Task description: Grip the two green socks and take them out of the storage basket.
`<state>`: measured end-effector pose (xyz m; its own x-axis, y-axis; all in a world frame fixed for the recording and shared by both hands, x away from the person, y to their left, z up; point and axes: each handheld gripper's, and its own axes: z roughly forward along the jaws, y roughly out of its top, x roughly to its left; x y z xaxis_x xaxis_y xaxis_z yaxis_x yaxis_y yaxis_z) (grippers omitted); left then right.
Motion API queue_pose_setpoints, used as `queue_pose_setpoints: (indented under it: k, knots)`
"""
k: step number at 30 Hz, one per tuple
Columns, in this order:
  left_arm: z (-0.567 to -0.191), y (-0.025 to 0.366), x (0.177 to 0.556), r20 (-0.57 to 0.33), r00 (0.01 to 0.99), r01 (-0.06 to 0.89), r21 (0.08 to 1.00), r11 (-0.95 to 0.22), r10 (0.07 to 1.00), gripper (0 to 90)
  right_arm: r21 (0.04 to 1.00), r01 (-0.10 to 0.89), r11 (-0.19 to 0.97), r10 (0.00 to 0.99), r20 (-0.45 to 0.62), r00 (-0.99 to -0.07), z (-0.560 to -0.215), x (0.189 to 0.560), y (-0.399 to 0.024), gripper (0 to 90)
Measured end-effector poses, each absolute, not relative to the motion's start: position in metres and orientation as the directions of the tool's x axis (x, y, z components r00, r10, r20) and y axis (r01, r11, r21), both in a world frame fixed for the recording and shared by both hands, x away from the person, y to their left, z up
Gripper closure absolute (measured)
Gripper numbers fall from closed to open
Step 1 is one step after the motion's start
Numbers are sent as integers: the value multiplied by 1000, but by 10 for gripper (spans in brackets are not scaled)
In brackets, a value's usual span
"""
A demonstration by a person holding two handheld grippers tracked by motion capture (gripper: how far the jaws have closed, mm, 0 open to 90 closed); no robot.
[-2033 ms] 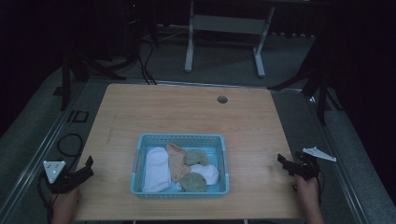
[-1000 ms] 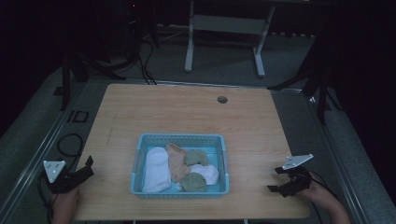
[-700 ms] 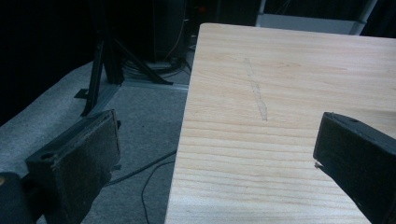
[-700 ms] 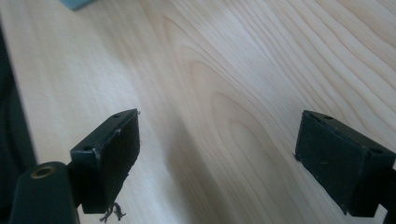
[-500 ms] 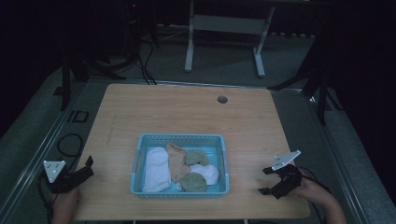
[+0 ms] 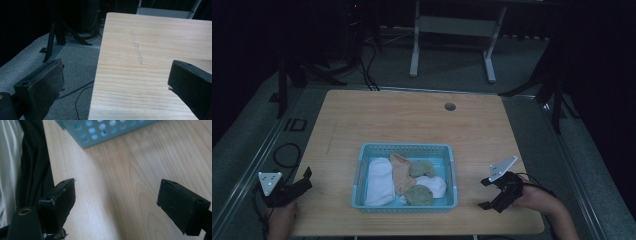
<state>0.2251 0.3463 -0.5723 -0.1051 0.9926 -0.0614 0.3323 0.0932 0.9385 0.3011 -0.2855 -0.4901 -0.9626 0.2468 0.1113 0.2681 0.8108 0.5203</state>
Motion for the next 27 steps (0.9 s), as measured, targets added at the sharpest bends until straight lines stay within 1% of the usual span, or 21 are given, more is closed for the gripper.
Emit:
queue_pose_setpoints:
  k: [12, 14, 23, 27]
  knots:
    - [-572, 346, 225, -63, -104, 332, 939, 94, 993, 7, 536, 208, 818, 193, 85, -977, -460, 308, -257, 142]
    - [-572, 346, 225, -63, -103, 334, 938, 94, 993, 7, 536, 213, 817, 195, 92, -977, -457, 308, -253, 139]
    - [-572, 347, 225, -64, -101, 332, 939, 94, 993, 7, 539, 152, 829, 142, 61, -988, -442, 308, -229, 159]
    - [-572, 347, 225, -65, -100, 332, 939, 95, 993, 7, 533, 134, 835, 116, 68, -991, -440, 310, -217, 159]
